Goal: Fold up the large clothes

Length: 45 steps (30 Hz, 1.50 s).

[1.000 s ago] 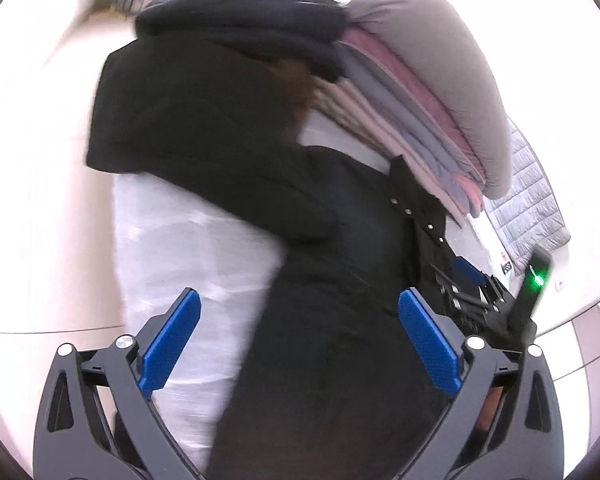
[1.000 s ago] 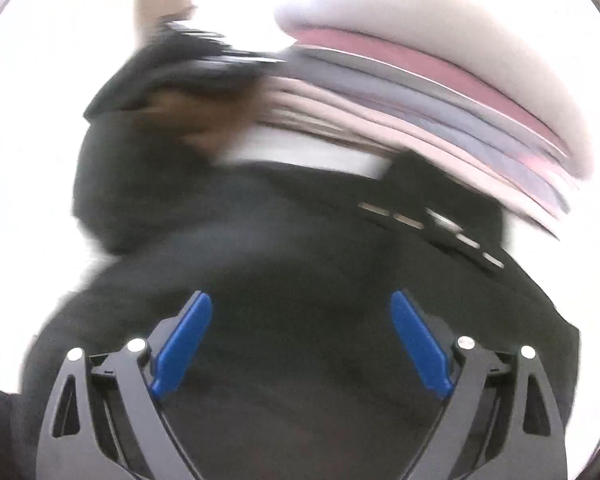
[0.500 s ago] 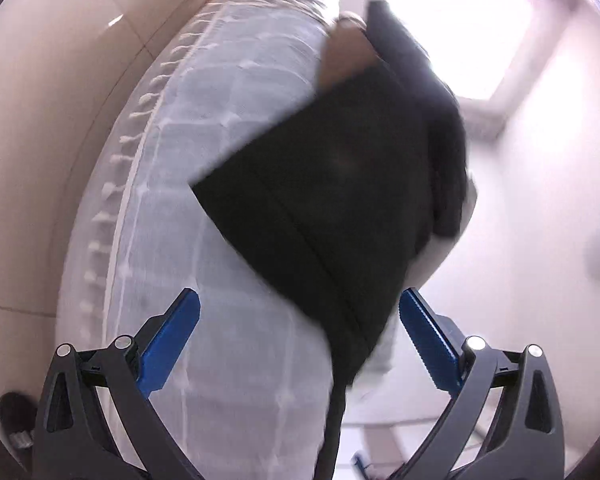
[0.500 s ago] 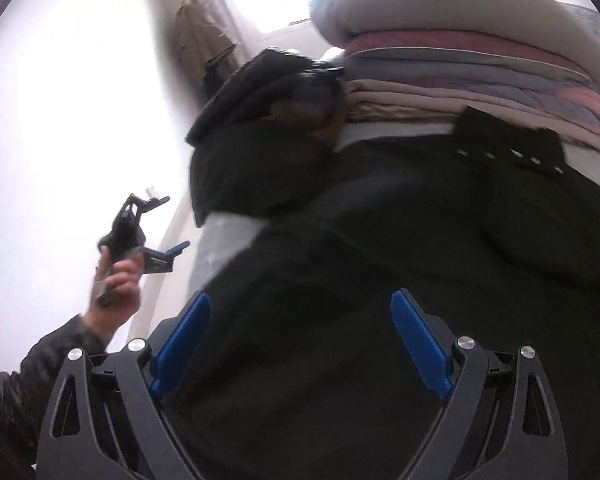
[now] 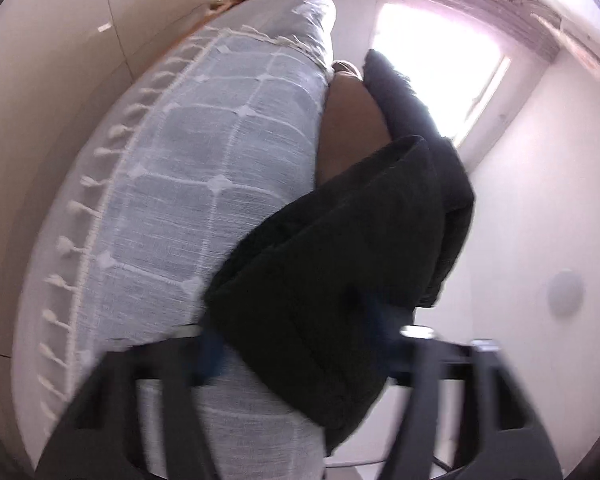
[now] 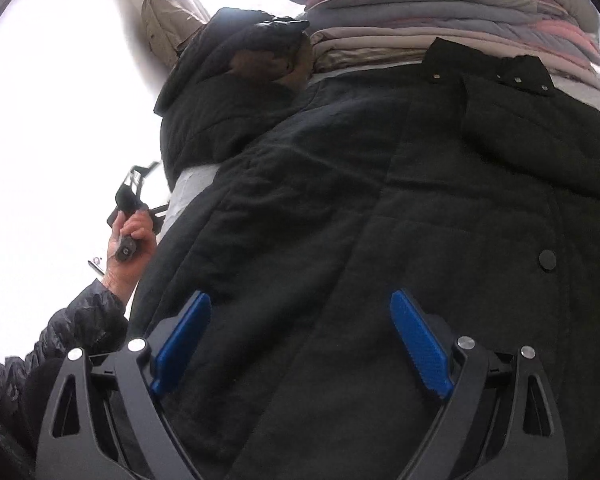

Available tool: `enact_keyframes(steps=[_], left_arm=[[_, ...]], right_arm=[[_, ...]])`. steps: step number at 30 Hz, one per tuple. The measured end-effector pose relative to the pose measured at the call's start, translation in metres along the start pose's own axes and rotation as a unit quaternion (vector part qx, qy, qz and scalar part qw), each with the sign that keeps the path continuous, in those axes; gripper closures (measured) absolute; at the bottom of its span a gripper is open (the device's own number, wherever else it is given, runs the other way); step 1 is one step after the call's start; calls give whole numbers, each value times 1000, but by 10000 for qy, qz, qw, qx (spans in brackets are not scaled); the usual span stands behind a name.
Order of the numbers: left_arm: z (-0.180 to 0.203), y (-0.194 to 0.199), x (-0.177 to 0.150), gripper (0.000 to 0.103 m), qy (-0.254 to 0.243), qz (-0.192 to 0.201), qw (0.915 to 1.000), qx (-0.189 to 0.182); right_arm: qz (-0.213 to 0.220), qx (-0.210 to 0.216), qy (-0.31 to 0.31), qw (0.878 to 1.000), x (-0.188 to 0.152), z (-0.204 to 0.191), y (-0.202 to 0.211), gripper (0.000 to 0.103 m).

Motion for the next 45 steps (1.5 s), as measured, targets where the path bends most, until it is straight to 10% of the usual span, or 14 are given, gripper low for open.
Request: enact_keyframes(steps=[1, 9, 18, 24, 30, 38, 42, 45], left_arm=[[-1, 0, 0, 86, -12, -7, 9999, 150], [57, 26, -18, 95, -977, 336, 9917, 764], [212, 38, -98, 96, -2531, 59, 9672, 221], [326, -38, -206, 96, -3713, -818, 9245, -284], [349, -148, -329, 96, -4275, -1939, 8825, -281], [204, -306, -486, 96, -4545, -3621, 8049, 1203], [94, -344, -519, 95, -4634, -4212, 7323, 2676], [77, -342, -524, 91, -4767, -4265, 7143, 2839]], right_arm=[[2, 16, -42, 10000, -1, 2, 0, 15], [165, 140, -224, 9995, 1, 13, 5, 15], [665, 493, -888, 9926, 7, 35, 35, 15], [1190, 649, -1474, 9797, 10, 66, 87, 13], [1564, 486, -1907, 9679, -5, 115, 146, 10], [2045, 441, -2827, 9361, -45, 188, 199, 9], [2191, 562, -2998, 9268, -52, 198, 208, 9], [2176, 597, -2938, 9289, -49, 195, 204, 9]])
Point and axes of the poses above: each gripper's, at about its wrist camera, not at the fingertips, and y roughly against the way its jaws point, z to its right, x to its top, the point moved 2 cm from there along -y, roughly the way its jaws point, and after that the axes turned 3 degrees about y, right-handed, at the moved point
